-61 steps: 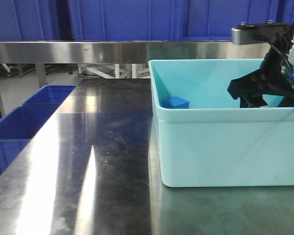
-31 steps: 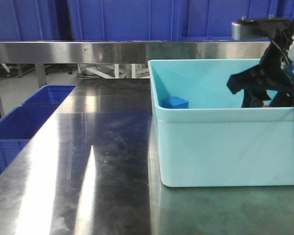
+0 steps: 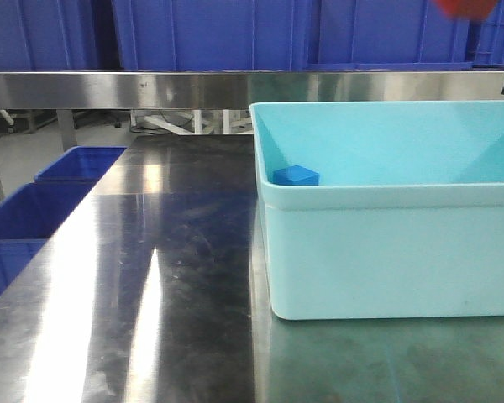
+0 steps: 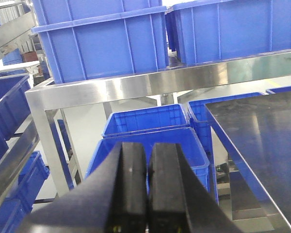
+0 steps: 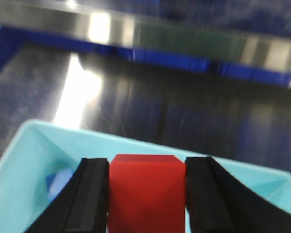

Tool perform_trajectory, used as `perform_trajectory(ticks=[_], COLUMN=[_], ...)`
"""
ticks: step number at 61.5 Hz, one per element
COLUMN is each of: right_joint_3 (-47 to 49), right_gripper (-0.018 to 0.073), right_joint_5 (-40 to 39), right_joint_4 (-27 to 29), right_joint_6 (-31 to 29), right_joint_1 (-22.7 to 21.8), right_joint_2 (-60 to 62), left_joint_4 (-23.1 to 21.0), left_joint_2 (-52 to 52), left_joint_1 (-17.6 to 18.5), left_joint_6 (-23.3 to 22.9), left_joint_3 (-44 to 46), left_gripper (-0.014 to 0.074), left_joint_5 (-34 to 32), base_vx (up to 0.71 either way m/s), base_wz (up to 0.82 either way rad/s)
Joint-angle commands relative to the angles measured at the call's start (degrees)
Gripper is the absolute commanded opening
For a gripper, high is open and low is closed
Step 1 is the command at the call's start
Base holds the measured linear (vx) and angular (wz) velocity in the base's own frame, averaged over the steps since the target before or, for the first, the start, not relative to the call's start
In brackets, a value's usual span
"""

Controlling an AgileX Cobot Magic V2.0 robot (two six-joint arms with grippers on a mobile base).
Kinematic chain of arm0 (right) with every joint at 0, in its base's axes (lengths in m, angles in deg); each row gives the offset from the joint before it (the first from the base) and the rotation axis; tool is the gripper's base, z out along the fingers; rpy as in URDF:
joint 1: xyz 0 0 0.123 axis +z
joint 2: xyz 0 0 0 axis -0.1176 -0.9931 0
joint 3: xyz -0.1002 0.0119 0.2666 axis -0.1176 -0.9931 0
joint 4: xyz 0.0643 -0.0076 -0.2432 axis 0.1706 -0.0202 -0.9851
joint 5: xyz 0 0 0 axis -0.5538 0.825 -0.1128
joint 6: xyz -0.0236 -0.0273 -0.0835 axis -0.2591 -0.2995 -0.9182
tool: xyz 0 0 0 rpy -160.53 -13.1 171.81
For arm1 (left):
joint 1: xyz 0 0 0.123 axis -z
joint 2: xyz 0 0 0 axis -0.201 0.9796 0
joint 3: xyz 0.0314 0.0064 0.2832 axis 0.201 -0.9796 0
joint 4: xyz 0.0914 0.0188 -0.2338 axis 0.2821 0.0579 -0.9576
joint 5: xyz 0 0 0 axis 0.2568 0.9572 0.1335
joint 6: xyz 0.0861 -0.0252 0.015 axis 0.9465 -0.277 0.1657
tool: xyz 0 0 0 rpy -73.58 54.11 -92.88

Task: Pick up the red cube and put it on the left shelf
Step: 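Lift the red cube out of the tub with the right gripper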

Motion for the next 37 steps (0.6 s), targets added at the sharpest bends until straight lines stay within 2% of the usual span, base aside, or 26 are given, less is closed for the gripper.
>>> perform_trajectory(ticks=[1, 37], right_joint_3=[-1.20, -29.26], right_gripper=[0.0057, 0.0057], right_joint_5=[-6.23, -16.24], right_joint_4=[-1.03, -1.90], right_joint_6=[-0.13, -0.13], right_joint_1=[-0.17, -0.70], right_joint_2=[6.95, 34.90], left_joint_4=[-0.27, -0.27], left_joint_2=[-0.02, -0.02], left_joint_1=[0.31, 0.31], left_joint_6=[0.03, 0.03], left_joint_3=[-1.26, -1.26], left_gripper=[0.0106, 0.0106], left_joint_5=[-5.17, -5.17], base_vx=[0.00, 0.00], base_wz=[0.00, -0.04])
